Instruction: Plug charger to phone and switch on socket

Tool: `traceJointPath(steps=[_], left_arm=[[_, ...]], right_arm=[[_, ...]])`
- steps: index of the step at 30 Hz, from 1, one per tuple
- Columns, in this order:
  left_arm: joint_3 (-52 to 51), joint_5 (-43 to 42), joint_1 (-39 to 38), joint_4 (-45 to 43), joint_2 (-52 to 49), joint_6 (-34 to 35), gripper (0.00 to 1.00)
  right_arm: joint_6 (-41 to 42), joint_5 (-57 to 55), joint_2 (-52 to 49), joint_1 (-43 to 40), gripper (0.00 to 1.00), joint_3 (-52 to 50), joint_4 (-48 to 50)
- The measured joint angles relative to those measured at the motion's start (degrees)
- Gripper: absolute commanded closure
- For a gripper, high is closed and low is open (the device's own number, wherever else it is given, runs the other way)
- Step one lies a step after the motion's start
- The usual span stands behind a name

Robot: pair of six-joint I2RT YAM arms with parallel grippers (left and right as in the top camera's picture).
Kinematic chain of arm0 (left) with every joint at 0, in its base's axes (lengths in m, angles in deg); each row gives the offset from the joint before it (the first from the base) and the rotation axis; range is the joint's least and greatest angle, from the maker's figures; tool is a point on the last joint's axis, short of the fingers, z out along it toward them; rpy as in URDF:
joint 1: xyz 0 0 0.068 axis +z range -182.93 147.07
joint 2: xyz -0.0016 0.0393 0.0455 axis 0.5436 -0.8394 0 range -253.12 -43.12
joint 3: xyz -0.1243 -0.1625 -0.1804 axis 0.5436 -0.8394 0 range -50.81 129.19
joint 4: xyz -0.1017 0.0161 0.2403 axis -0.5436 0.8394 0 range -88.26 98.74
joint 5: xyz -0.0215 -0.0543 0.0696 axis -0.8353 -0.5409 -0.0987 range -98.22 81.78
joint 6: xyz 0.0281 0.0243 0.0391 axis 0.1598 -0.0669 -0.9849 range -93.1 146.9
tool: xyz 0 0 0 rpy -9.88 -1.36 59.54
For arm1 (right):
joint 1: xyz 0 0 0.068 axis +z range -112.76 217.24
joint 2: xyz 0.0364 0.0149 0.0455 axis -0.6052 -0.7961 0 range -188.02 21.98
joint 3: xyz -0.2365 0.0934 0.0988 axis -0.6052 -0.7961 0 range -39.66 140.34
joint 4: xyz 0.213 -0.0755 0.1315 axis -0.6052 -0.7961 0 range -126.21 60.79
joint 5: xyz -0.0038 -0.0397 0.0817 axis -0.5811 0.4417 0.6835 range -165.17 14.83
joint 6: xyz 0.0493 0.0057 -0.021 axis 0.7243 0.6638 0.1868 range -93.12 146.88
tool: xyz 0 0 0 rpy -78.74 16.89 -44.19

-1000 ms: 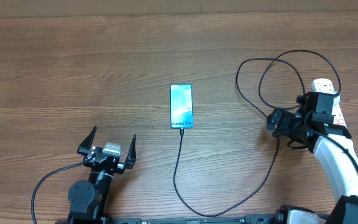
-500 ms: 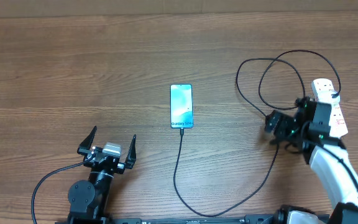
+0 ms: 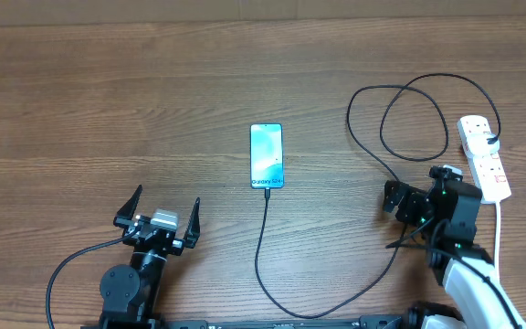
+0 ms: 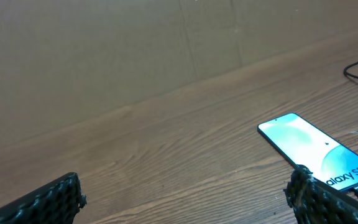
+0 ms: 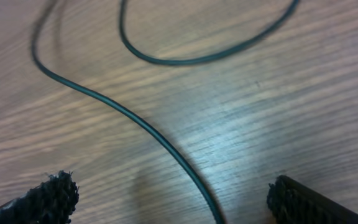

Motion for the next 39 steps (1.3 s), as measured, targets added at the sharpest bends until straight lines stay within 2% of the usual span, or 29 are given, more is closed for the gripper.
traceJointPath(steps=[5, 14, 24, 39], left_arm=[[0.0, 0.02, 0.0, 0.02, 0.0, 0.0, 0.0], [0.0, 0.02, 0.0, 0.02, 0.0, 0.0, 0.01], [0.0, 0.02, 0.0, 0.02, 0.0, 0.0, 0.0], [0.0, 0.0, 0.0, 0.02, 0.0, 0.0, 0.0]], right_arm=[[0.0, 1.01, 2.75, 2.43, 0.0, -2.71, 6.84], [0.02, 1.42, 6.43, 4.37, 0.0, -3.96, 8.76], [0.02, 1.62, 10.01, 4.37, 0.0, -10.32, 17.68], [0.02, 1.64, 12.92, 4.37, 0.0, -13.25, 19.06]])
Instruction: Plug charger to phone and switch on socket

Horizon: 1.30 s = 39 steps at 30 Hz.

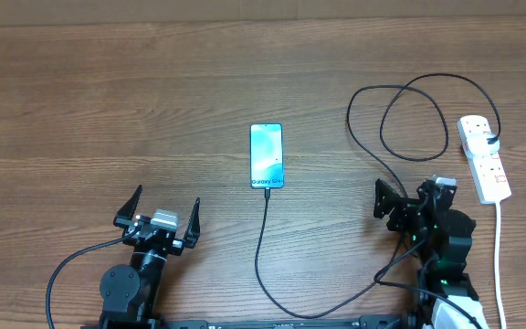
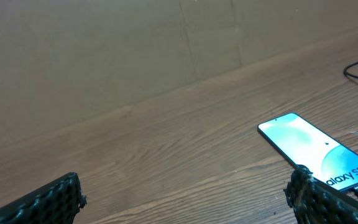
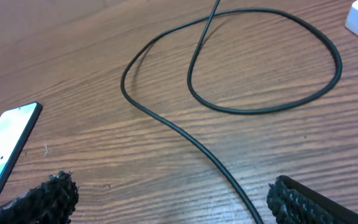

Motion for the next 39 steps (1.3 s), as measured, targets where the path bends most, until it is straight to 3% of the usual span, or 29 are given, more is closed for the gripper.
traceJointPath(steps=[15, 31, 39], left_arm=[[0.0, 0.02, 0.0, 0.0, 0.0, 0.0, 0.0], [0.0, 0.02, 0.0, 0.0, 0.0, 0.0, 0.0], [0.0, 0.0, 0.0, 0.0, 0.0, 0.0, 0.0]], right_arm=[[0.0, -0.02, 0.72, 0.0, 0.0, -1.29, -0.11], [0.0, -1.97, 2.93, 0.0, 0.0, -1.38, -15.89], [-0.02, -2.75, 5.09, 0.0, 0.0, -1.38, -19.15]])
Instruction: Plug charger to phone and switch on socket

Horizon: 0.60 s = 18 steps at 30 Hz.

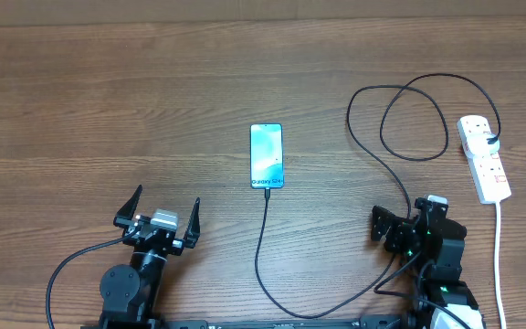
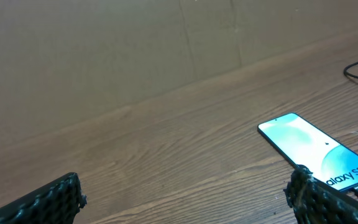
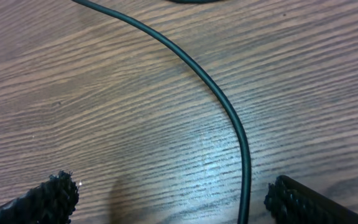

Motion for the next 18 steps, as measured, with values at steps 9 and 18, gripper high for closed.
traceJointPath(steps=[9, 18], left_arm=[[0.0, 0.02, 0.0, 0.0, 0.0, 0.0, 0.0], [0.0, 0.02, 0.0, 0.0, 0.0, 0.0, 0.0]], right_arm=[[0.0, -0.33, 4.17, 0.0, 0.0, 0.0, -4.26], [0.0, -0.35, 9.38, 0.0, 0.0, 0.0, -4.39]])
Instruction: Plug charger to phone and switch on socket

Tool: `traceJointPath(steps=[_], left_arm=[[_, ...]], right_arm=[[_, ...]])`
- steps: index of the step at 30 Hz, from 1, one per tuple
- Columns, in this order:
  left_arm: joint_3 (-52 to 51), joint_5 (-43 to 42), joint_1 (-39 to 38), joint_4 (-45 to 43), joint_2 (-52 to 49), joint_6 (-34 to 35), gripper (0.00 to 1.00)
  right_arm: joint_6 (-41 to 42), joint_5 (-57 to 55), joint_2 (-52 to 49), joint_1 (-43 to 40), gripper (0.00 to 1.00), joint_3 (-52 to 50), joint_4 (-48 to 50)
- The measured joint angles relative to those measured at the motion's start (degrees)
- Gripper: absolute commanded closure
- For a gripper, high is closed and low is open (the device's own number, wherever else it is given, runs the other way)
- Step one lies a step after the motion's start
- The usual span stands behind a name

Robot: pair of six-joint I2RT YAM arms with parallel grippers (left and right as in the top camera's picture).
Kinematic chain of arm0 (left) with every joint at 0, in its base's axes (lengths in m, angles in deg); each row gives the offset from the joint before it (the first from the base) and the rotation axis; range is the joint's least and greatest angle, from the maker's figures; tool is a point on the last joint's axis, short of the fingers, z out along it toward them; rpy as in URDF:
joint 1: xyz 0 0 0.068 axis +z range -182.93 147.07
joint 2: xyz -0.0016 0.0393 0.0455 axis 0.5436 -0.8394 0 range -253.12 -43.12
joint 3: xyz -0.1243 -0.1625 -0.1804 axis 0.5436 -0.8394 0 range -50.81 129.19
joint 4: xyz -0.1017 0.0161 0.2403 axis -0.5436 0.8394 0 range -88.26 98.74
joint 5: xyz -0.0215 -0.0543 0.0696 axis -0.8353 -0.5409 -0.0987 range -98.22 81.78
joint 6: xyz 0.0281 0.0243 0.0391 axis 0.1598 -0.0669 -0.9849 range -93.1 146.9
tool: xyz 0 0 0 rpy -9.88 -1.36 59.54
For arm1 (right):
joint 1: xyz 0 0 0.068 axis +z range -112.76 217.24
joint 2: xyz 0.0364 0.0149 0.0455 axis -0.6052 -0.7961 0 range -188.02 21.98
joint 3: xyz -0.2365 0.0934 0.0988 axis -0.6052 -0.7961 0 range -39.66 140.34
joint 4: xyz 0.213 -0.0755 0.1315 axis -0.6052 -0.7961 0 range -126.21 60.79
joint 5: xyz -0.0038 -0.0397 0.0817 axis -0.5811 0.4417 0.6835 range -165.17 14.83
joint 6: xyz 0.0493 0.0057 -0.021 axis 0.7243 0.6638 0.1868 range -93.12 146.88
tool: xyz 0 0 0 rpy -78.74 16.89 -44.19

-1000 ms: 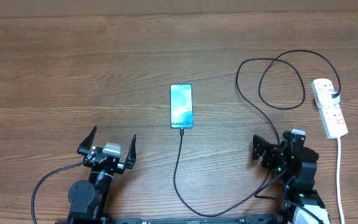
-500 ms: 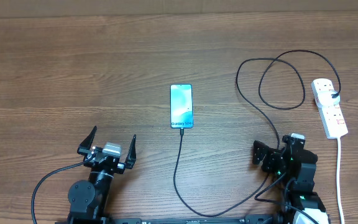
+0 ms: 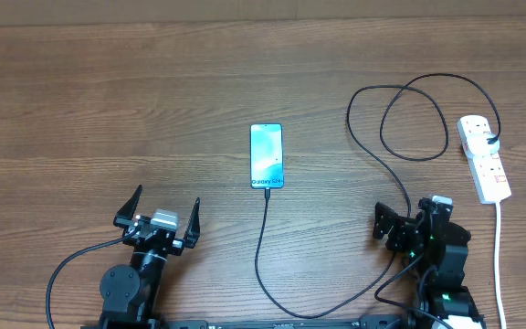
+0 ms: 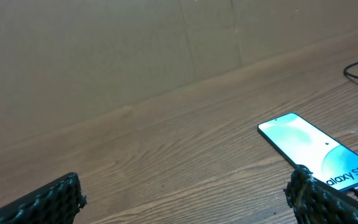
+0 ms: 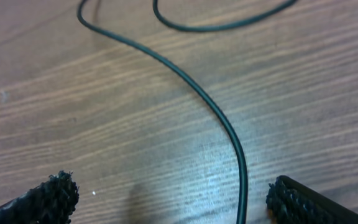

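Note:
The phone (image 3: pixel 266 155) lies screen-up mid-table, lit, with the black charger cable (image 3: pixel 261 247) plugged into its near end; in the left wrist view the phone (image 4: pixel 316 149) shows at the right. The cable loops right and up to the white socket strip (image 3: pixel 484 157) at the right edge. My left gripper (image 3: pixel 158 212) is open near the front left, holding nothing. My right gripper (image 3: pixel 407 219) is open at the front right, above the cable (image 5: pixel 229 130), which runs between its fingers (image 5: pixel 48 196) without being gripped.
A white lead (image 3: pixel 498 256) runs from the socket strip toward the front edge, beside my right arm. A cardboard wall (image 4: pixel 104 50) stands behind the table in the left wrist view.
My right wrist has tilted up slightly; more of the cable and a corner of the phone show now. The left arm, phone and socket strip are unchanged.
My right gripper stood open left of the socket strip's near end. At each later moment it was nearer the front edge, still open over the cable. The left gripper stayed open in place and the phone kept its cable plugged in.

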Motion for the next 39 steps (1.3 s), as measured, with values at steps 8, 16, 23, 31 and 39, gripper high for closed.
traceJointPath(steps=[8, 16, 23, 31, 39], left_arm=[[0.0, 0.0, 0.0, 0.0, 0.0, 0.0, 0.0], [0.0, 0.0, 0.0, 0.0, 0.0, 0.0, 0.0], [0.0, 0.0, 0.0, 0.0, 0.0, 0.0, 0.0], [0.0, 0.0, 0.0, 0.0, 0.0, 0.0, 0.0], [0.0, 0.0, 0.0, 0.0, 0.0, 0.02, 0.0]], right_arm=[[0.0, 0.0, 5.4, 0.0, 0.0, 0.0, -0.04], [0.0, 0.0, 7.85, 0.0, 0.0, 0.0, -0.02], [0.0, 0.0, 12.41, 0.0, 0.0, 0.0, -0.02], [0.0, 0.0, 17.31, 0.11, 0.0, 0.0, -0.02], [0.02, 0.0, 23.85, 4.81, 0.0, 0.0, -0.07]])
